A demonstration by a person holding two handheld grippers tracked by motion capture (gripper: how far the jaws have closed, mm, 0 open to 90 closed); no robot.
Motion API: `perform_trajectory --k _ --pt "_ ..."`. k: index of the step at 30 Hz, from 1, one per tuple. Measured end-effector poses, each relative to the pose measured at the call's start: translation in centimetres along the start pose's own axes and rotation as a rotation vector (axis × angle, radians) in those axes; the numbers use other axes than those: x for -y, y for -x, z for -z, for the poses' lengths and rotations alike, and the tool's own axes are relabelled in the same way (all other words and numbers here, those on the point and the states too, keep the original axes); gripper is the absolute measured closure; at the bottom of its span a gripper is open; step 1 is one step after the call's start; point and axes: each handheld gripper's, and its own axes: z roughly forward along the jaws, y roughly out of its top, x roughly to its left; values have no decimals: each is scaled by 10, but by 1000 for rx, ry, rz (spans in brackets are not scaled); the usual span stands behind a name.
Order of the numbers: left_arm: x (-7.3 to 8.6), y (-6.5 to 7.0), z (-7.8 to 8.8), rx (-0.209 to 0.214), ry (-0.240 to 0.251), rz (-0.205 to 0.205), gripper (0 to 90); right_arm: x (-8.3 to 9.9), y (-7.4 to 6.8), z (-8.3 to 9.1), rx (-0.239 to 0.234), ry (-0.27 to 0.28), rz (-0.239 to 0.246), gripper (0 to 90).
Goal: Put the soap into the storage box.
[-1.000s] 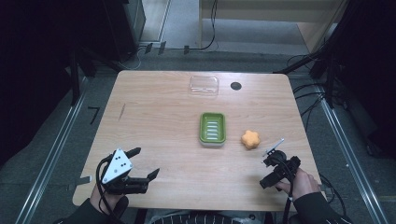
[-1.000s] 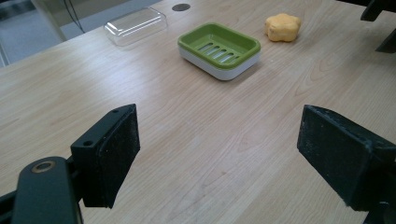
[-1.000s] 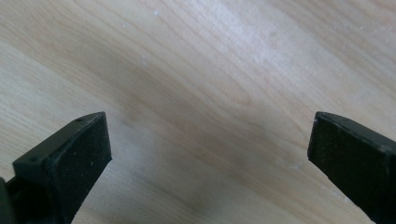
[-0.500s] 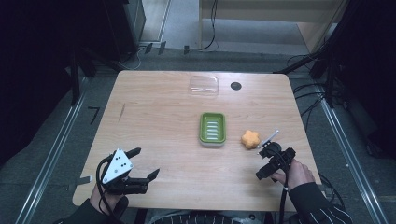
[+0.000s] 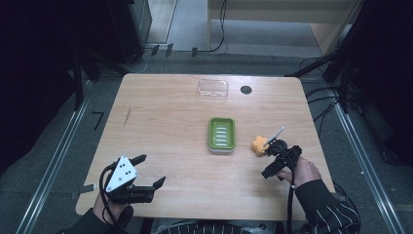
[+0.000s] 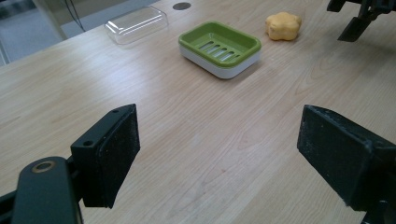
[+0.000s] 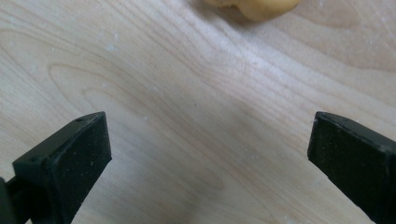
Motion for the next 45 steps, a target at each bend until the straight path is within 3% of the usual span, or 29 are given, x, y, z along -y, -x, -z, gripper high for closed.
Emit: perform_trajectory --k 21,34,45 --pt "1 0 1 -3 0 0 136 -39 12 1 6 1 10 0" --pt "2 0 3 -6 0 2 136 -68 27 -6 -33 2 9 0" --pt "2 0 3 -6 1 8 136 -92 32 -21 -72 -49 17 0"
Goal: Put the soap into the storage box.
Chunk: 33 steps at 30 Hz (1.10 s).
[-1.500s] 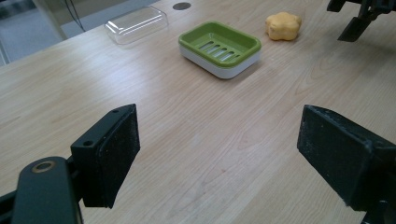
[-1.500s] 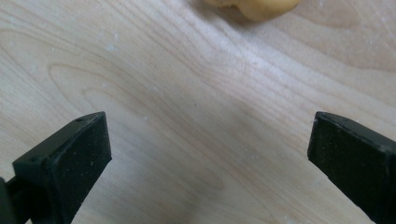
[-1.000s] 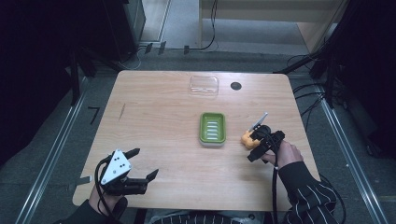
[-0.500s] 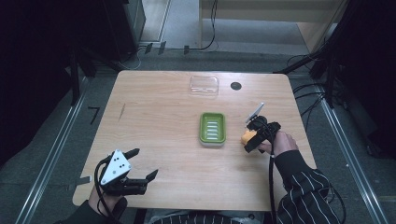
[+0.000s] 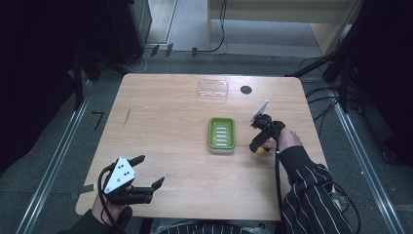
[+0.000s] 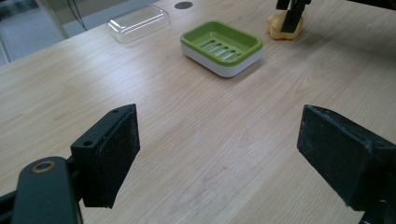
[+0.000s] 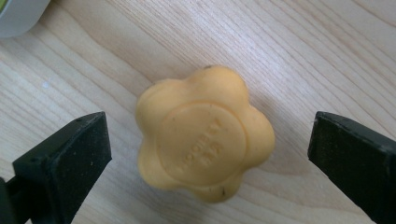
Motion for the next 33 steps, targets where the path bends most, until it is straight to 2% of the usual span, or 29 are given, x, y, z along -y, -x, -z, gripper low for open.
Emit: perform_trajectory --k 9,15,18,19,24,27,33 --pt "0 0 0 1 -1 -2 136 -6 0 -10 -6 -34 -2 0" --pt "0 -1 0 3 -3 -3 136 -6 2 -12 -24 -36 -5 4" --pt "0 0 0 2 -1 -2 136 -5 3 -14 -25 -39 1 49" --pt "0 0 0 2 -1 -1 136 -5 3 -14 -24 -37 0 138" --pt "0 0 0 1 0 -2 136 -5 3 -14 -20 -38 1 199" --pt "0 0 0 1 2 -1 136 -5 2 -14 -17 -46 -4 206" --pt "0 -1 1 -1 3 0 136 -5 0 -13 -13 -47 15 269"
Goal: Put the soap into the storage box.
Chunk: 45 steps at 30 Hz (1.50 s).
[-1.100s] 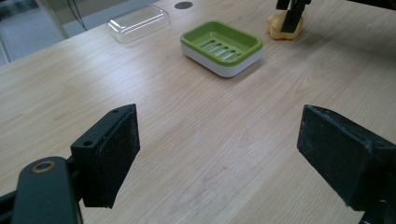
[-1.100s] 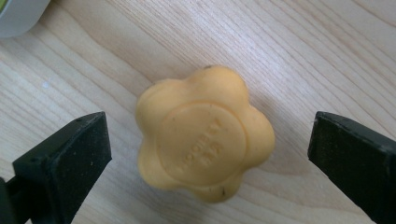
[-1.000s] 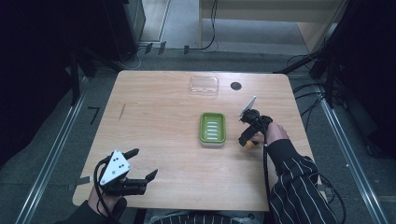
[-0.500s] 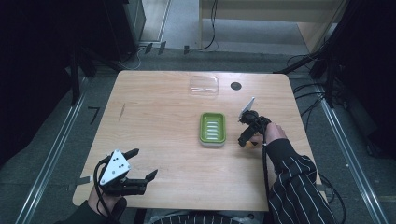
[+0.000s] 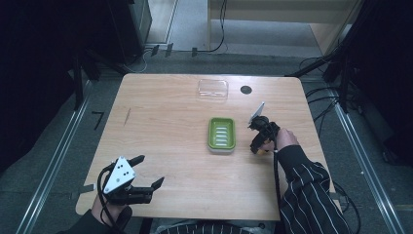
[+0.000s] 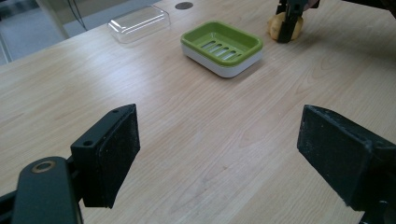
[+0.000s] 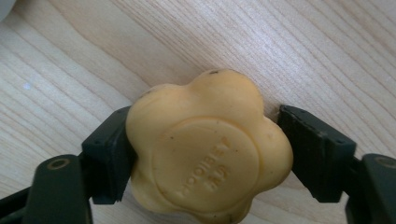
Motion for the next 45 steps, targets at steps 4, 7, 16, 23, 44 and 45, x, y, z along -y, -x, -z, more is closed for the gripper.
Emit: perform_trajectory --k 4,7,16,23,44,45 --pt "0 0 0 -2 0 0 136 0 -1 0 6 -3 -8 272" --pt "0 0 0 -3 2 1 136 0 -2 0 12 2 -12 275" --pt "0 0 0 -3 3 2 136 2 -1 0 12 19 -8 277" --pt "0 0 1 -4 3 3 136 2 -2 6 2 39 -10 277" --pt "1 0 1 -6 5 4 136 3 -8 21 -5 123 14 277" --pt "1 0 2 -6 3 2 136 3 -9 22 -4 131 18 277"
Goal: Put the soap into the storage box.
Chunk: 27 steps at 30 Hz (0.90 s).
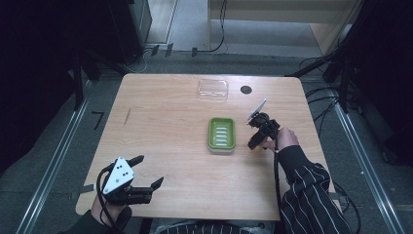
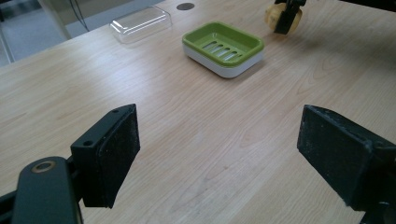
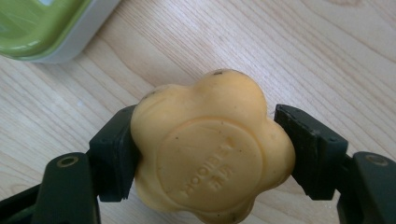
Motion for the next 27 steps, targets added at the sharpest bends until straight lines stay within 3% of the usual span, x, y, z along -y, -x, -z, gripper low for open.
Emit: perform_trajectory --k 27 --pt "3 0 5 -12 -5 12 136 -12 -16 24 30 132 55 277"
